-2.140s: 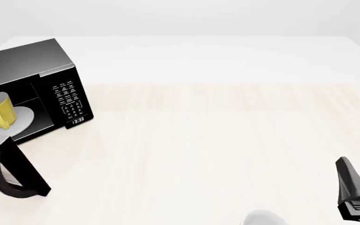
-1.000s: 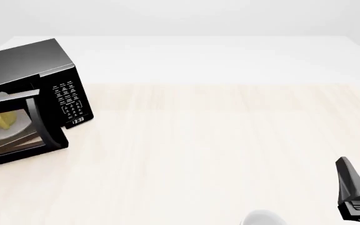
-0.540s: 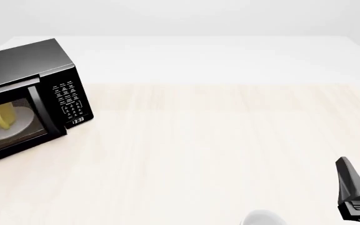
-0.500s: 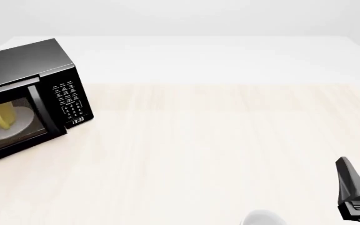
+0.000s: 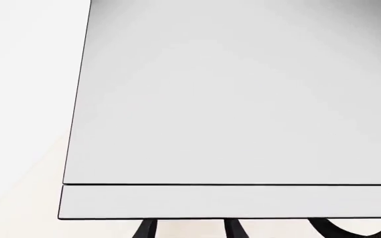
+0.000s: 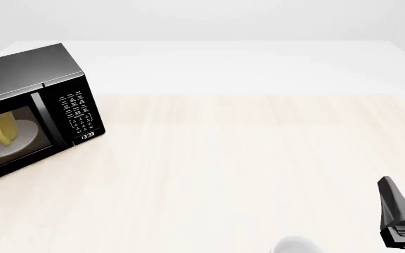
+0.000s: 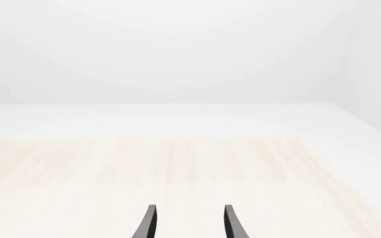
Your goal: Put the yellow and white mug in the microwave and close it.
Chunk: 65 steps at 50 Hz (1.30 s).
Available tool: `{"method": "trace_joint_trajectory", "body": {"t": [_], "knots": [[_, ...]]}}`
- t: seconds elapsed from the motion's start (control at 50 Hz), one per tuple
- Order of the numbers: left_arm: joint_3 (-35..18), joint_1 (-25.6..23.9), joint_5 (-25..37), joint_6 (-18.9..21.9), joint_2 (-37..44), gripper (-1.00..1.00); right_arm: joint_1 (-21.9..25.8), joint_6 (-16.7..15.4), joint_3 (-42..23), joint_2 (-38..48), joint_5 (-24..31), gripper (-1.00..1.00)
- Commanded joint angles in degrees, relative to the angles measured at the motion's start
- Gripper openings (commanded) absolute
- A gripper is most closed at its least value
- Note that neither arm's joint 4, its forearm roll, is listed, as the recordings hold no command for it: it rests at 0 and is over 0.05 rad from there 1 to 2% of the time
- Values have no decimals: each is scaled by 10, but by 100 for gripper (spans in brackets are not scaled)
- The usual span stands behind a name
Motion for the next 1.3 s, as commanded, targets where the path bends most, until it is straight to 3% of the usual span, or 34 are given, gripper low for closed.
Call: {"method": "trace_joint_trajectory", "body": {"t": [0.02, 0.58, 1.3], "knots": [[-29, 15, -3, -21, 36, 100, 0, 0, 0, 0, 0, 100], [60, 2, 2, -3, -70, 100, 0, 0, 0, 0, 0, 100], [64, -33, 84, -3, -251, 100, 0, 0, 0, 0, 0, 100]]}}
